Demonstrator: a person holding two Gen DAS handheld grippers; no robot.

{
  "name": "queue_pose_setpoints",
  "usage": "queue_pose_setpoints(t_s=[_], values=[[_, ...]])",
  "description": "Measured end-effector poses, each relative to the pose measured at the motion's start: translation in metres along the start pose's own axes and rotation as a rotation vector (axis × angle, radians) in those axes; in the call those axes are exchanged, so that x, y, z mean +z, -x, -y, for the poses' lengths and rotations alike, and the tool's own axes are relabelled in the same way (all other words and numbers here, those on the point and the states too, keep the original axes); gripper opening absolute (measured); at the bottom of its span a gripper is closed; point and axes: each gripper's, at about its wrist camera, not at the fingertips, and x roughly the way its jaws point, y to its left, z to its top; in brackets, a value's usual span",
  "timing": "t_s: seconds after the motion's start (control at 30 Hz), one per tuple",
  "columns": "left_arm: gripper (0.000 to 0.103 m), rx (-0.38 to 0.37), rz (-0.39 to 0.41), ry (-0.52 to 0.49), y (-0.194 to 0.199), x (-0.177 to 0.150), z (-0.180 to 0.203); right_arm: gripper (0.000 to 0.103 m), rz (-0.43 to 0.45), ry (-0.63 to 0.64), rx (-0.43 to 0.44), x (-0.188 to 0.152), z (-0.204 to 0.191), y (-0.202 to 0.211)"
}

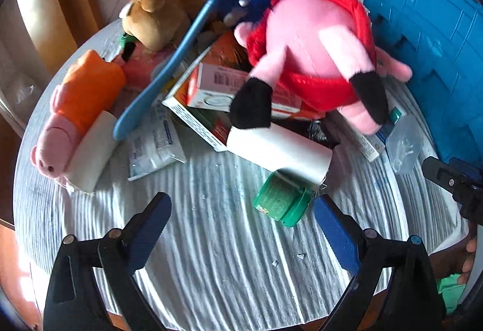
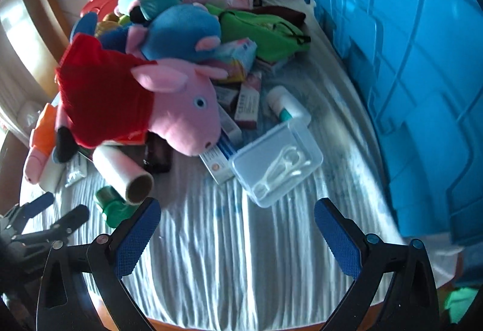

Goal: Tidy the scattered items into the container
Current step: 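Grasp the green jar with the left tool while the right tool grasps the clear plastic case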

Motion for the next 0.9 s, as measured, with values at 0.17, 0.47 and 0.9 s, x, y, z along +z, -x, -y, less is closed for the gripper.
queue_pose_setpoints(t_s=[0.17,0.47,0.9], values=[[0.090,-0.016,-0.047,-0.030,-0.032,-0.005,0.012,0.103,0.009,-0.062,-0.019,-0.008,0.015,-0.013],[0.068,-0.009,-0.053,-0.051,-0.056,-0.005,0.021,0.103,-0.004,-0.174,-0.025,0.011,0.026,-0.039],[0.067,-0.007,-0.040,-0.049,-0.058,-0.004,0.028,0.103,-0.005,-0.282,-0.107,0.031,0.040,-0.077]])
